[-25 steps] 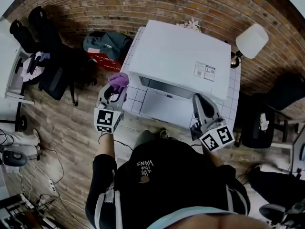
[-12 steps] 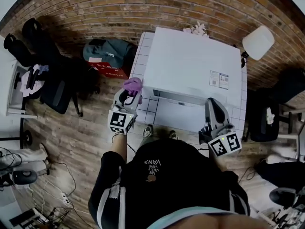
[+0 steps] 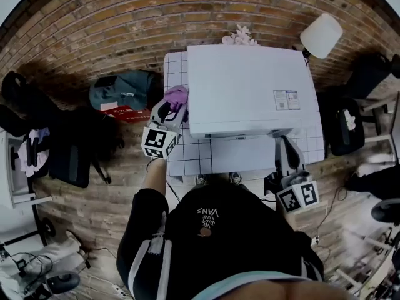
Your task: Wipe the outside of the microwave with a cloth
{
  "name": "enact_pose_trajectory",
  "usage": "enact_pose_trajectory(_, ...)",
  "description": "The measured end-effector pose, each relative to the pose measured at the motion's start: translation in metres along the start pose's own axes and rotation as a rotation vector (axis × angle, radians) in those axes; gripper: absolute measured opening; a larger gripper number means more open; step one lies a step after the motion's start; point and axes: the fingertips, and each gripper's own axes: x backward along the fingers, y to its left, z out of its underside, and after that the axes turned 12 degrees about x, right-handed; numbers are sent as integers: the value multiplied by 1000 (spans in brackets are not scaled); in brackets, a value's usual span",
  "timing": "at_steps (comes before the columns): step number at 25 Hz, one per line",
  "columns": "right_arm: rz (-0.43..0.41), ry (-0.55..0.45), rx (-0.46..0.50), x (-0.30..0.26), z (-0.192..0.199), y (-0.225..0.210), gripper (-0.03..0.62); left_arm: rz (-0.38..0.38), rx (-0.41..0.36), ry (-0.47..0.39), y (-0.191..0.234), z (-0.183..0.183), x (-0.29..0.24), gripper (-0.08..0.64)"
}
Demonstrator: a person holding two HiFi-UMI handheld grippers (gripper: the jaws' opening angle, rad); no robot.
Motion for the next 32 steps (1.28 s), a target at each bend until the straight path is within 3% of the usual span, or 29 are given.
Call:
enact_pose_trajectory(8, 172, 8, 10, 28, 5, -14, 5, 29, -58, 31, 54, -17, -75, 141)
enact_pose_trajectory(16, 221, 36, 15, 40, 10, -17, 5, -6, -75, 72, 89, -24, -122, 141)
enact_pose_trajectory(23, 157, 39, 17, 28, 10, -13, 5, -22, -49, 56, 80, -22, -108, 141)
enact_pose_trajectory(32, -28, 38, 25, -5, 7, 7, 5, -53, -2, 0, 26, 11, -15, 141)
